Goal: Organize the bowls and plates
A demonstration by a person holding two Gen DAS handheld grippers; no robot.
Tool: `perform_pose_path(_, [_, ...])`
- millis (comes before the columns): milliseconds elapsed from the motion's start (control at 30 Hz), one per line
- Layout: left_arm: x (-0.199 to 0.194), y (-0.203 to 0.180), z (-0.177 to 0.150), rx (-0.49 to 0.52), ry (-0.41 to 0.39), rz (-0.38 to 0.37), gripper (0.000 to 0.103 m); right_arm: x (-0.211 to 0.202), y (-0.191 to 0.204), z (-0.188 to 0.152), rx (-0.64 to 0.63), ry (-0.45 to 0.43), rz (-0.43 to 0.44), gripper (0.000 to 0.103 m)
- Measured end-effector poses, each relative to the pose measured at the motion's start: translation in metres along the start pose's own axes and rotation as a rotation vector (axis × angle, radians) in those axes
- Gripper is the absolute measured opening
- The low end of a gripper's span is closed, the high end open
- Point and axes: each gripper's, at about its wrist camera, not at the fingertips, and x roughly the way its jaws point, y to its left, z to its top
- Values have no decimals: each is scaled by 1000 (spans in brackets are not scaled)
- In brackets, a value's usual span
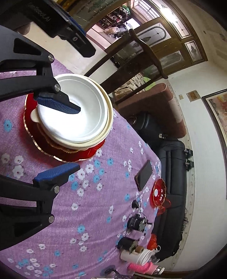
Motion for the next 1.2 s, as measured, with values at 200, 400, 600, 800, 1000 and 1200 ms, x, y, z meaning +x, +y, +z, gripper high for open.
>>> perform_pose_path(200, [-13,-10,-7,24,-27,11,88,-20,-11,-15,44,-30,4,68])
perform_pose_path(400, [-32,-23,-14,68,-88,32,94,-33,-18,-26,61,-53,5,70])
perform_pose_path(600, [-64,-33,-22,78,-245,50,103,-45,-24,-34,55,-78,-1,71])
perform_pose_path(800, [-79,-49,-33,138,-324,59,103,-54,-28,-42,38,-93,2,71])
perform_pose_path(1000, [-68,-57,-33,154,-219,-7,103,-61,-26,-48,9,-115,-10,72])
perform_pose_path(1200, [-60,-56,-35,136,-172,-22,103,-65,-25,-52,-7,-131,-21,77])
